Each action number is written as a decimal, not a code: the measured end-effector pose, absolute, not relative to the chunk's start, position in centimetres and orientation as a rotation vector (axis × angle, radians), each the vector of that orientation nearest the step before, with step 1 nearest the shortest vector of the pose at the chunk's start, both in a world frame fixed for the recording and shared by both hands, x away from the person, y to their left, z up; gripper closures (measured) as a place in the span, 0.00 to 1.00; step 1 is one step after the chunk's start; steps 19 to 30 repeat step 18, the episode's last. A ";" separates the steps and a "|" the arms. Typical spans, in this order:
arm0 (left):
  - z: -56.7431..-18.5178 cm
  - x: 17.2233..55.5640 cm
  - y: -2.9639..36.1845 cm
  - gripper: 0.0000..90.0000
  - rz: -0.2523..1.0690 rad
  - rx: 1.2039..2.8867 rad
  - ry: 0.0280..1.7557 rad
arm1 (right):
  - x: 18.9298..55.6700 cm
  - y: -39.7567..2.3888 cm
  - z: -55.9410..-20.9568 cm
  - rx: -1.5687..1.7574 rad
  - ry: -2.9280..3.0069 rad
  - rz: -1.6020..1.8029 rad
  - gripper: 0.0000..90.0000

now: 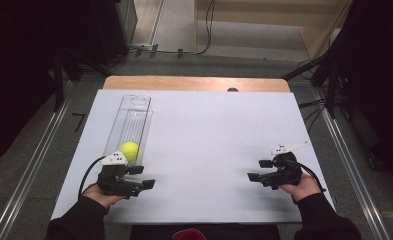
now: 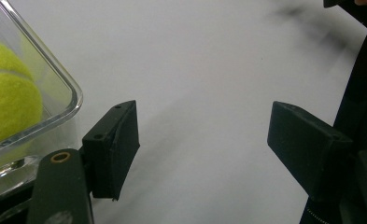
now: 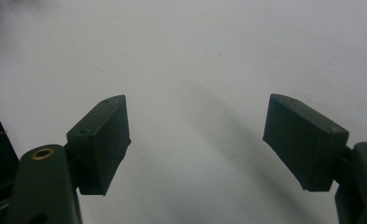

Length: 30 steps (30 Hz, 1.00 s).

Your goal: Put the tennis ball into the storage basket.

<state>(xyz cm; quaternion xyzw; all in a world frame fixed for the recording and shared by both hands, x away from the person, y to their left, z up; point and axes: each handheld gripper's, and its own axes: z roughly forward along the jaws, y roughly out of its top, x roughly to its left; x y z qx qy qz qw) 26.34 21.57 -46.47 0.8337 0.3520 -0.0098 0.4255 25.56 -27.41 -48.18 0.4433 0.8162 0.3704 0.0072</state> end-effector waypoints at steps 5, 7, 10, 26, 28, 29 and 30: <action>-46.5 26.3 21.6 0.28 -0.024 2.087 0.878 | 25.5 -27.4 -48.2 1.383 2.553 1.159 0.23; -46.5 26.3 21.6 0.28 -0.024 2.086 0.878 | 25.5 -27.4 -48.2 1.383 2.553 1.158 0.23; -46.5 26.3 21.6 0.28 -0.025 2.085 0.880 | 25.5 -27.3 -48.2 1.381 2.552 1.157 0.23; -46.5 26.3 21.6 0.28 -0.015 2.085 0.869 | 25.5 -27.4 -48.1 1.379 2.543 1.158 0.23; -46.5 26.3 21.6 0.28 -0.015 2.085 0.869 | 25.5 -27.4 -48.1 1.379 2.543 1.158 0.23; -46.5 26.3 21.6 0.28 -0.015 2.085 0.869 | 25.5 -27.4 -48.1 1.379 2.543 1.158 0.23; -46.5 26.3 21.6 0.28 -0.015 2.085 0.869 | 25.5 -27.4 -48.1 1.379 2.543 1.158 0.23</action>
